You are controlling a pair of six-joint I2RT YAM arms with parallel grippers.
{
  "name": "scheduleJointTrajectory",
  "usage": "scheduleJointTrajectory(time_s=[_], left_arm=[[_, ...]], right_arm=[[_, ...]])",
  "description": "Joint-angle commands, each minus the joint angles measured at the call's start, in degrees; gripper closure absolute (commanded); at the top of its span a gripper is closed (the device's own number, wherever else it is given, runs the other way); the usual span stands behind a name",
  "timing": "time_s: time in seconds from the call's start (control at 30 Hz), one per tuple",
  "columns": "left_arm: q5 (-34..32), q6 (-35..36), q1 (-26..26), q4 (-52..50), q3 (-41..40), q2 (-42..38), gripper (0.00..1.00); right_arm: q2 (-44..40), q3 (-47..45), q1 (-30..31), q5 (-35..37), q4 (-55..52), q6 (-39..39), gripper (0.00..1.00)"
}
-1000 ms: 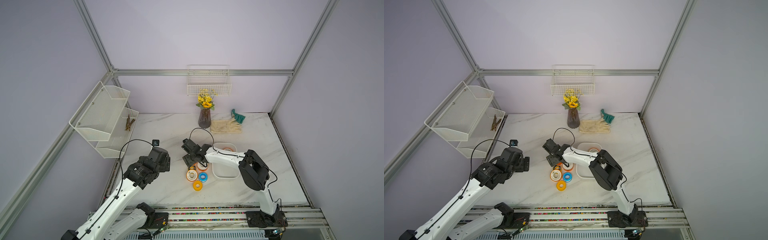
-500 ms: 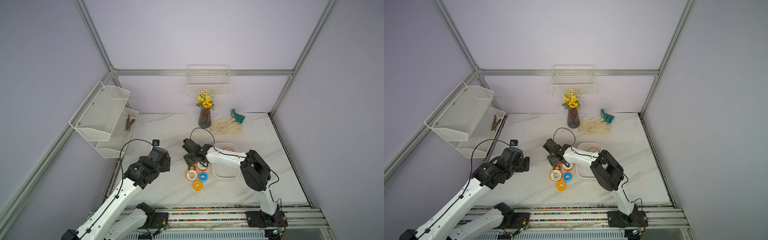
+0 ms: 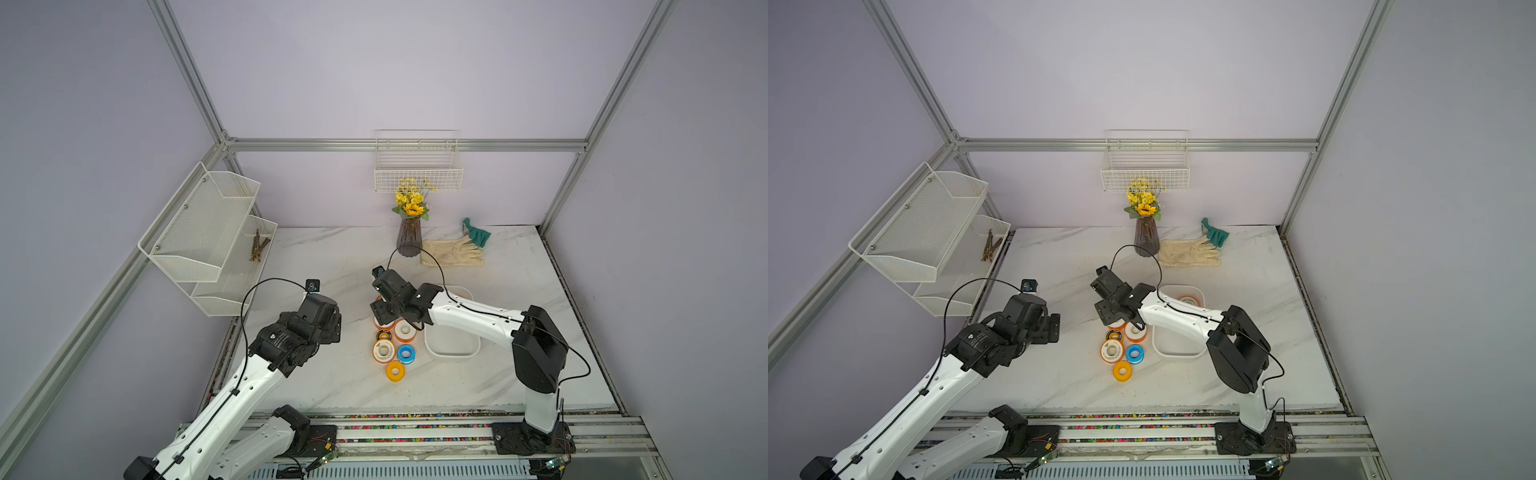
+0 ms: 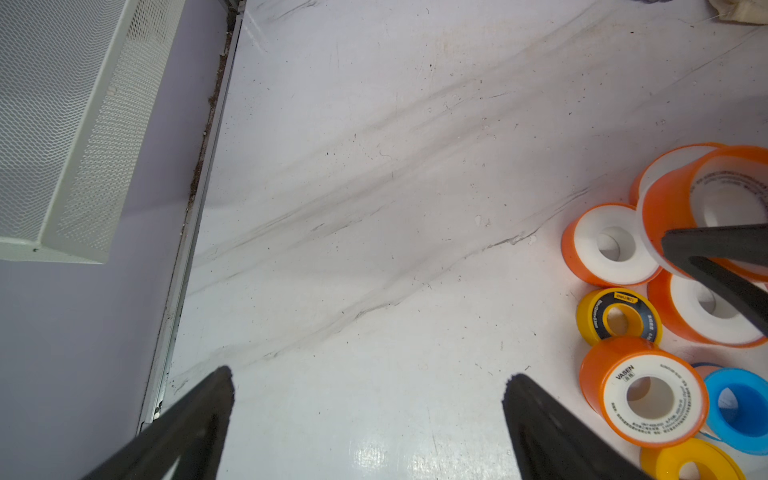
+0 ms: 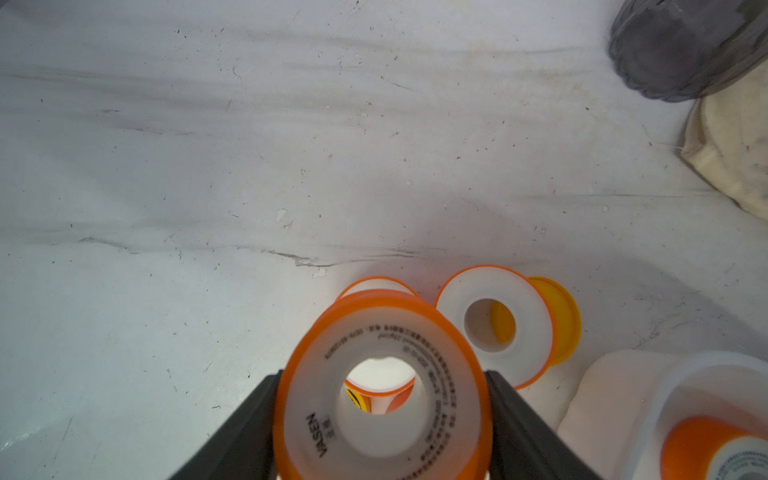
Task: Put the sealing tape into the storage box
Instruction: Pick up the sealing tape at the center of the board, then place the sealing tape in the storage box.
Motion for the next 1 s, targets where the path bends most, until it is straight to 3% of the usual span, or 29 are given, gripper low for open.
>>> scheduleJointTrajectory(time_s=[0.0, 0.57, 0.97], left_arm=[[0.36, 1.14, 0.50, 1.55, 0.19, -0.20, 0.00], [1.02, 1.23, 0.61, 1.74, 0.19, -0.03, 0.00], [1.19, 1.23, 0.58, 1.78, 0.19, 0.33, 0.00]], right_arm=[[-4.65, -3.04, -1.26, 0.98, 0.98, 1.22, 0.30], [-26.27, -28.09, -15.53, -1.64, 5.67, 4.28, 0.30], [-21.79, -33.19, -16.43, -4.46, 9.04, 5.01, 0.30]])
